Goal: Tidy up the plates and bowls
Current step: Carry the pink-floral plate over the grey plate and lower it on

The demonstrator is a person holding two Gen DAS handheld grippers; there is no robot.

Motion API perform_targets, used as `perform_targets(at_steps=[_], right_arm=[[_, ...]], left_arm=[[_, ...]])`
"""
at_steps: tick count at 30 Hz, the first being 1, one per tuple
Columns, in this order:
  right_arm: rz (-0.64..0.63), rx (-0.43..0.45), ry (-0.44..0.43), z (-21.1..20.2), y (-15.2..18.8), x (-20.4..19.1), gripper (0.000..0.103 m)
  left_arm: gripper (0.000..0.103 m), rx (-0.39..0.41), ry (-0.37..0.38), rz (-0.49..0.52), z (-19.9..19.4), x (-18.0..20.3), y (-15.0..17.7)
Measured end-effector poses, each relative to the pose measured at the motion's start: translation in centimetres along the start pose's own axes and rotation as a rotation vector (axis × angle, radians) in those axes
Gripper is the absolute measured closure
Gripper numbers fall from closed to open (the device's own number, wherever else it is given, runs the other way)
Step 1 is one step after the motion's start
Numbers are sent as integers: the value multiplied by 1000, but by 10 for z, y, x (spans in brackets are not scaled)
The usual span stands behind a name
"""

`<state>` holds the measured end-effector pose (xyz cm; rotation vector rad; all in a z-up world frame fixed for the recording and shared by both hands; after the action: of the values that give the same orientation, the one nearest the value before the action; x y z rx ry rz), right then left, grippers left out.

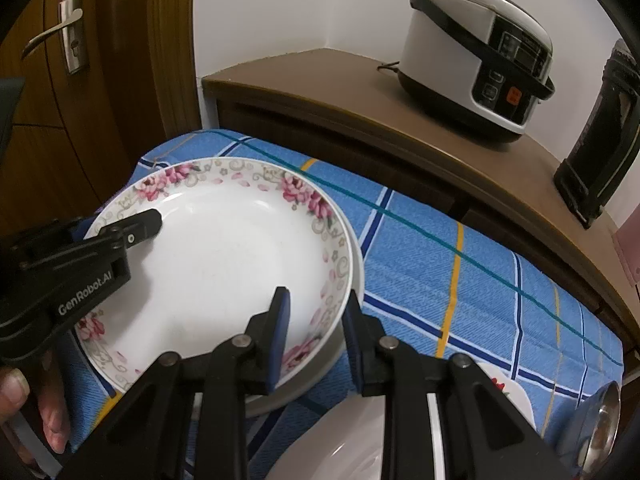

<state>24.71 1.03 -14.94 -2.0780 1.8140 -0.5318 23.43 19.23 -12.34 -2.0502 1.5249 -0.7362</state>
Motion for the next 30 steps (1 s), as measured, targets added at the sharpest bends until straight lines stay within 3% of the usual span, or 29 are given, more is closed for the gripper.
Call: perform_targets(at_steps=[30], right_arm=[[-21, -14, 34, 6, 1, -1, 76]], left_arm=[[72, -14, 9, 7, 2, 2, 1]])
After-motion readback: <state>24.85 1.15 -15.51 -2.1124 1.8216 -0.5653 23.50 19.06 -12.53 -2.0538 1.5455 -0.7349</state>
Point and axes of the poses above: each gripper's, at about its wrist camera, not at the fingertips, and z roughly the way its jaws point, x to its right, y to its underside, the point moved 6 cm from there along z, roughly the way its jaws point, and after that the axes turned 2 degrees about -x, right-handed, at the moved point
